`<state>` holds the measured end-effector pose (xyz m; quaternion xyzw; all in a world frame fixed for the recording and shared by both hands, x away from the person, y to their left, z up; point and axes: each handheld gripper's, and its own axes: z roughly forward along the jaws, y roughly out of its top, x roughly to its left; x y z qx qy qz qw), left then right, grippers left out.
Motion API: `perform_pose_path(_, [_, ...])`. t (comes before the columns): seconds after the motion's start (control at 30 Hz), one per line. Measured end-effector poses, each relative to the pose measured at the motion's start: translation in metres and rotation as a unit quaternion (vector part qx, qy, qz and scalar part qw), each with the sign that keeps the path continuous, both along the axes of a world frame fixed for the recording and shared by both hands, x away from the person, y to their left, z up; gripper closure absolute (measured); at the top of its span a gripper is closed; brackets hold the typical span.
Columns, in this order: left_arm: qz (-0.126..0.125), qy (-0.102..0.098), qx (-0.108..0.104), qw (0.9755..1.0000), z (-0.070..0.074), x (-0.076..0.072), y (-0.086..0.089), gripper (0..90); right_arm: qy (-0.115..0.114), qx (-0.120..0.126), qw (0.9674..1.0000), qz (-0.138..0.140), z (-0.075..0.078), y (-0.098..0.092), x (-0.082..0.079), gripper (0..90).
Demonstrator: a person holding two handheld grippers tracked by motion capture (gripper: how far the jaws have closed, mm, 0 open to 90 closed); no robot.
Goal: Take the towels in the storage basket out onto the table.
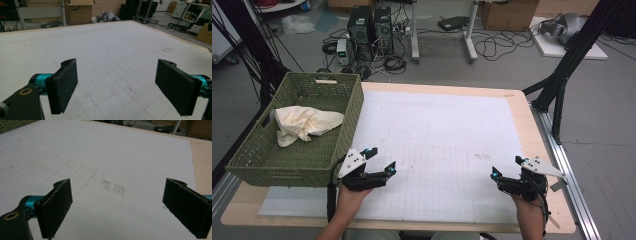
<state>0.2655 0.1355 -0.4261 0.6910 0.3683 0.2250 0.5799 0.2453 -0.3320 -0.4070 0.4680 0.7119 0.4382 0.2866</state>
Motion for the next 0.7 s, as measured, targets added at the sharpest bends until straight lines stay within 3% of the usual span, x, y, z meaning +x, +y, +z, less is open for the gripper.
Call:
perform_pose_path(0.3, [-0.002, 0.006, 0.001, 1.0000, -0.0013, 0.0053, -0.0026, 18.7, 0.007, 0.017, 0.9998, 0.011, -0.0018, 0.0007, 0.0017, 8.3])
perform_pose_path(0.43, [0.000, 0.003, 0.012, 0.9999, -0.0013, 0.0053, -0.0039, 18.8, 0.008, 0.029, 0.9994, 0.015, -0.0022, -0.0023, 0.0024, 8.3])
perform_pose_path(0.5, [0.002, 0.001, 0.015, 0.9999, -0.0017, 0.0056, -0.0048, 19.1, 0.019, 0.036, 0.9991, 0.013, -0.0031, -0.0034, 0.0034, 8.4])
perform_pose_path(0.53, [0.001, -0.001, 0.020, 0.9998, -0.0012, 0.0055, -0.0052, 19.1, 0.040, 0.038, 0.9984, 0.011, -0.0037, -0.0037, 0.0056, 8.4])
perform_pose_path(0.63, [0.002, -0.004, 0.025, 0.9997, 0.0023, 0.0016, -0.0054, 19.4, 0.043, 0.036, 0.9984, 0.010, -0.0032, -0.0035, 0.0047, 8.4])
perform_pose_path(0.7, [-0.004, -0.007, 0.017, 0.9998, 0.0050, -0.0028, -0.0043, 19.4, 0.037, 0.040, 0.9985, 0.009, -0.0016, -0.0038, 0.0014, 8.4])
